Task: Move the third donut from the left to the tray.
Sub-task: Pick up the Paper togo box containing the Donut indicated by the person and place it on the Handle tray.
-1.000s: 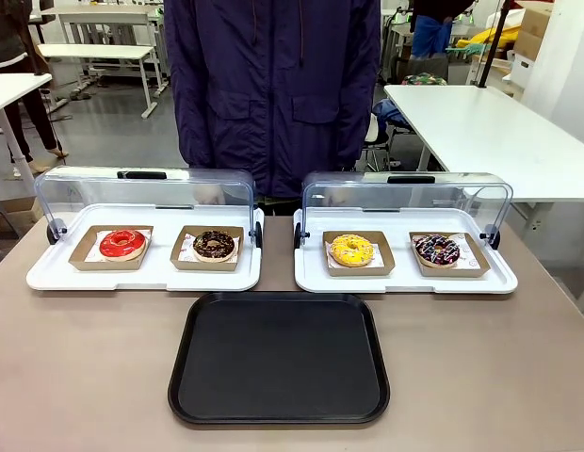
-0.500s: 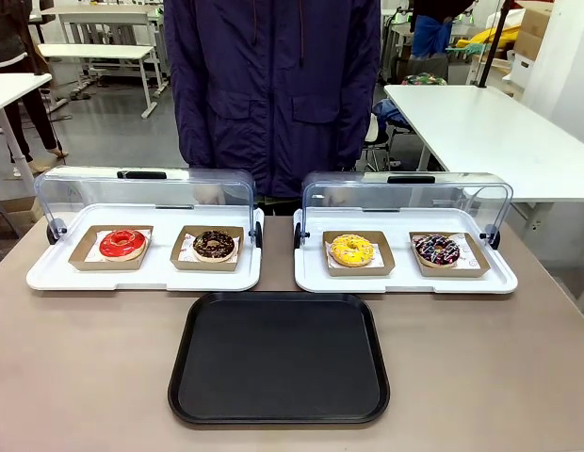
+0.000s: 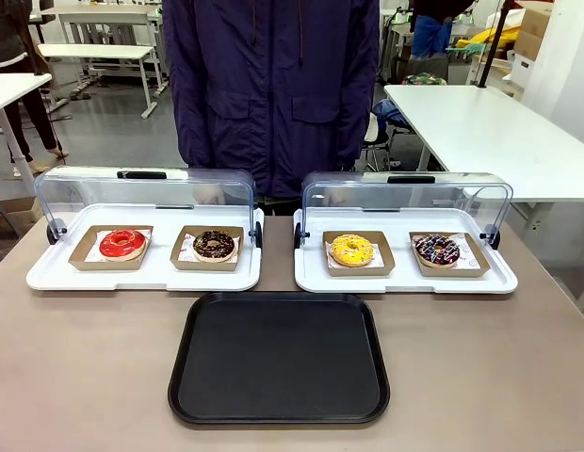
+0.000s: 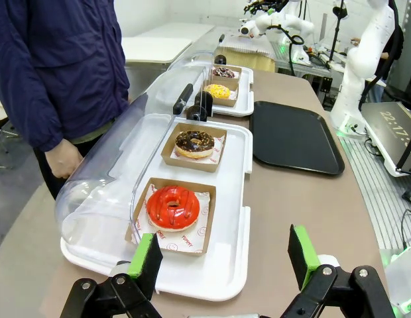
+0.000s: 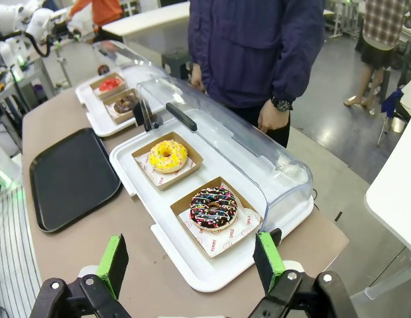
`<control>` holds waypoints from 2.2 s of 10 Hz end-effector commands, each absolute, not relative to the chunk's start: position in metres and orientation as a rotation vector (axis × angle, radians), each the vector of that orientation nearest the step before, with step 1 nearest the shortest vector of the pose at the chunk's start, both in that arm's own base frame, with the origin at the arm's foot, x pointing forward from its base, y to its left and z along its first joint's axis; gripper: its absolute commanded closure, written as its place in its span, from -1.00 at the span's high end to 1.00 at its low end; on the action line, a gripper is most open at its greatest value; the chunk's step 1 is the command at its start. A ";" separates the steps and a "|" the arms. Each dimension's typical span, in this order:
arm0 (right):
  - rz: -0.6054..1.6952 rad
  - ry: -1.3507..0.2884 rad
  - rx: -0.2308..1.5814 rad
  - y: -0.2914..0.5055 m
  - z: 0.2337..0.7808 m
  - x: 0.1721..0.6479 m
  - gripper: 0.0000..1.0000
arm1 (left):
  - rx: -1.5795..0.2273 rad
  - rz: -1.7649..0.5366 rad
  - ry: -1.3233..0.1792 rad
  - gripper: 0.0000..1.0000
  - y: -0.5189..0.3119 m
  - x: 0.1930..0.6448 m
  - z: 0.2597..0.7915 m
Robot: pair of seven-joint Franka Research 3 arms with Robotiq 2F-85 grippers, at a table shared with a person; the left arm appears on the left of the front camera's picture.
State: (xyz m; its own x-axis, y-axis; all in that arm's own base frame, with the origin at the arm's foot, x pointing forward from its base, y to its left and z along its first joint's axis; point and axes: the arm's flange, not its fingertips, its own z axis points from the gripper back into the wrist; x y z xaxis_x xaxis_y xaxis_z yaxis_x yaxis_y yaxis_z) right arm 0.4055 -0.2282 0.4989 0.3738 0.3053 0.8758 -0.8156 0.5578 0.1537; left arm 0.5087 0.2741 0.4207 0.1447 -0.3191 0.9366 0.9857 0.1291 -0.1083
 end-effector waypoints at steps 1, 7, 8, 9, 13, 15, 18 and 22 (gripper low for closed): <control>0.790 -0.934 0.655 -0.226 0.500 0.405 1.00 | -0.942 -1.183 -0.913 1.00 0.273 0.508 0.422; 0.790 -0.934 0.655 -0.226 0.500 0.405 1.00 | -0.942 -1.183 -0.913 1.00 0.273 0.508 0.422; 0.790 -0.934 0.655 -0.226 0.500 0.405 1.00 | -0.942 -1.183 -0.913 1.00 0.273 0.508 0.422; 0.790 -0.934 0.655 -0.226 0.500 0.405 1.00 | -0.942 -1.183 -0.913 1.00 0.273 0.508 0.422; 0.790 -0.934 0.655 -0.226 0.500 0.405 1.00 | -0.942 -1.183 -0.913 1.00 0.273 0.508 0.422; 0.790 -0.934 0.655 -0.226 0.500 0.405 1.00 | -0.942 -1.183 -0.913 1.00 0.273 0.508 0.422; 0.790 -0.934 0.655 -0.226 0.500 0.405 1.00 | -0.942 -1.183 -0.913 1.00 0.273 0.508 0.422; 0.790 -0.934 0.655 -0.226 0.500 0.405 1.00 | -0.942 -1.183 -0.913 1.00 0.273 0.508 0.422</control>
State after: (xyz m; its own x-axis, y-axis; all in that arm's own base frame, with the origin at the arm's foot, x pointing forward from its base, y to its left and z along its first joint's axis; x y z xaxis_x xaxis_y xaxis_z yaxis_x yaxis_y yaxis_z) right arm 0.4055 -0.2282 0.4988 0.3739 0.3052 0.8758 -0.8156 0.5579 0.1538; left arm 0.5087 0.2741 0.4207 0.1447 -0.3191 0.9366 0.9857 0.1291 -0.1083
